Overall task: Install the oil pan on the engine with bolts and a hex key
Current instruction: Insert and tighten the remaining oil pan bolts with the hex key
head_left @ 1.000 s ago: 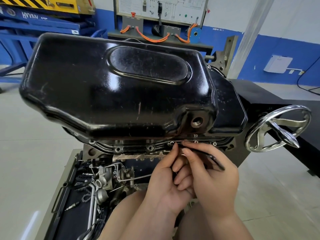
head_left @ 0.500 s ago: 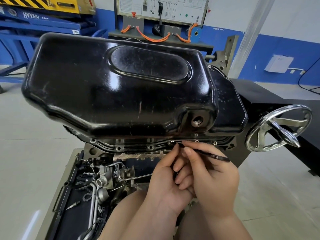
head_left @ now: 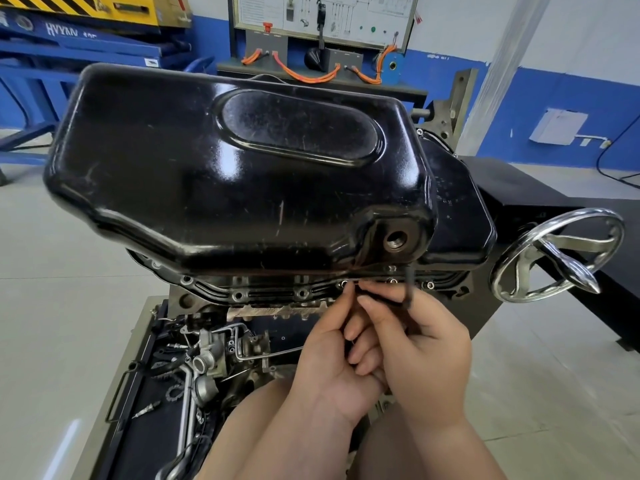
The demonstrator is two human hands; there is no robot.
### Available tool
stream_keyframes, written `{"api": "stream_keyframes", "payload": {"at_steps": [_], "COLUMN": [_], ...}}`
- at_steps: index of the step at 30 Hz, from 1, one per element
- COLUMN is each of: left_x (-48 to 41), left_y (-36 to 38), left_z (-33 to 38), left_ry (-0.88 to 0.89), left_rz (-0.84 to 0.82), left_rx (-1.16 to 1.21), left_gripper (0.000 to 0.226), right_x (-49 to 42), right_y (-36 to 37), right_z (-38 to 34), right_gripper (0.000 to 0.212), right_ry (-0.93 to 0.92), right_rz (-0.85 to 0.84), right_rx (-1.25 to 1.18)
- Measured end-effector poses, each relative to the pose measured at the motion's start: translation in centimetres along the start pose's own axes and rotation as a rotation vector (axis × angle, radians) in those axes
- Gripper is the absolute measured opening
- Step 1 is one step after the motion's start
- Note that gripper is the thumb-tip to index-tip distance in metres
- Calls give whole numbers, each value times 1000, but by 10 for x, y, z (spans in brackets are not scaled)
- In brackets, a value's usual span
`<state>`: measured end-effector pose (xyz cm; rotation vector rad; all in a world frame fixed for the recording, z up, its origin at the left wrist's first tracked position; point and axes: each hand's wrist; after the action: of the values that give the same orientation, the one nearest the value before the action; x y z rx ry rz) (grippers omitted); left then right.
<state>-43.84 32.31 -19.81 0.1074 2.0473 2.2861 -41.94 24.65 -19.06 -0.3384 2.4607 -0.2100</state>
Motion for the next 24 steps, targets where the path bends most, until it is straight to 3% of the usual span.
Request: {"api": "stream_keyframes", "payload": {"at_steps": [5,9,13,16,22,24], "left_x": [0,1,1,2,1,1], "left_y": [0,-1,-2,-2,-2,-2], "left_z": [1,0,-1,-2,-2,-1], "left_ry": [7,6,1,-4,-1,11], "left_rz": [-10,33,15,-40,-7,14], "left_rx": [-8,-11,-29,7,54,33], "left_gripper": [31,28,33,17,25,27], "right_x": [-3,2,2,-1,-3,-1], "right_y": [-1,-2,0,0,-2,-3], "right_z": [-2,3,0,0,0,4], "right_gripper": [7,28,34,8,8,22], "right_ry": [-34,-107,-88,22,-16,-28], "right_rz": [0,-48,-21,27,-23,-76], "right_rx": [26,107,48,1,21,54]}}
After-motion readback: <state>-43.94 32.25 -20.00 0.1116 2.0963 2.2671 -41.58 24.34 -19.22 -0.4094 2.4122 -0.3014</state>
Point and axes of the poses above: each hand's wrist, its own x-axis away from the middle knuckle, its own y-axis out of the palm, z = x × y, and after that the axes turned 12 degrees about -z, right-handed
